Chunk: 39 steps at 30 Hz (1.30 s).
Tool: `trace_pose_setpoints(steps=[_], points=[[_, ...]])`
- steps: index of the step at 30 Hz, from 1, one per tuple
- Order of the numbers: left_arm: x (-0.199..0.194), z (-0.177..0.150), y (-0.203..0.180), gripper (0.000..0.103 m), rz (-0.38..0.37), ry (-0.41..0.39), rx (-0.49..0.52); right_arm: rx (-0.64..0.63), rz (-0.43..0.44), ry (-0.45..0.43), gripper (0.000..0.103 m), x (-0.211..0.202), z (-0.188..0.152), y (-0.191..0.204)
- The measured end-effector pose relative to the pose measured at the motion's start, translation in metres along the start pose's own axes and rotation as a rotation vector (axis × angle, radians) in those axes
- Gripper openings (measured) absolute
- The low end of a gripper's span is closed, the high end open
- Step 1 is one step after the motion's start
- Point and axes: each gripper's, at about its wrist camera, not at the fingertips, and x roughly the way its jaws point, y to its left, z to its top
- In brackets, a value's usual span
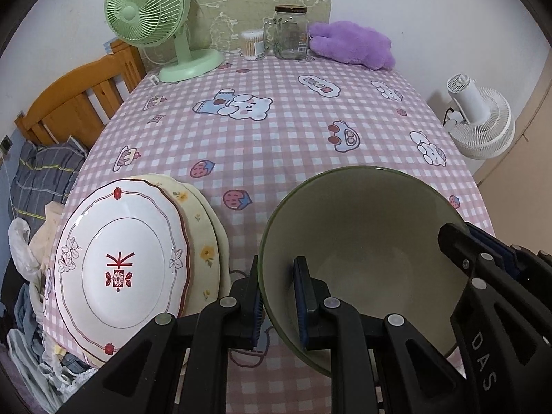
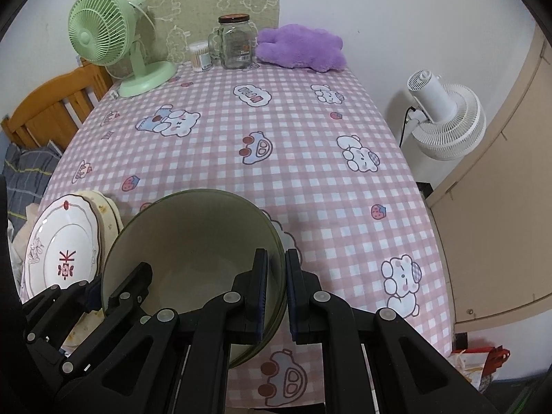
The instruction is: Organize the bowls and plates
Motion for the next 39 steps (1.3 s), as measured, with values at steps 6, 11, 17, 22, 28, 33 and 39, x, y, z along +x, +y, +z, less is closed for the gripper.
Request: trace_pose_setpoints(steps=[6, 11, 17, 22, 28, 33, 39], points=[[0.002, 0.005, 0.0, 0.028, -0.044, 0.029, 0.006, 0.001, -0.005, 0.033, 0.014, 0.003, 0.004, 0.0], [0.005, 0.009, 0.003, 0.046, -0.125, 0.044, 0.015, 0.017, 0.018, 0.05, 0.017, 0.004, 0.007, -0.003], [0.015, 0.011, 0.007, 0.063, -0.223, 0.074, 0.024, 0.07, 0.005, 0.036, 0.068, 0.0, 0.005, -0.007], [0.032, 0.012, 0.004, 0.061, -0.295, 0.119, 0.042, 0.132, -0.008, 0.05, 0.069, 0.005, 0.002, -0.014], [0.047, 0.013, 0.003, 0.055, -0.345, 0.152, 0.048, 0.17, -0.039, 0.071, 0.068, 0.009, -0.006, -0.019], [0.048, 0.014, 0.004, 0.055, -0.355, 0.146, 0.043, 0.207, -0.015, 0.09, 0.068, 0.016, -0.007, -0.023], [0.047, 0.014, 0.005, 0.056, -0.343, 0.156, 0.044, 0.251, 0.061, 0.118, 0.068, 0.035, -0.005, -0.027]])
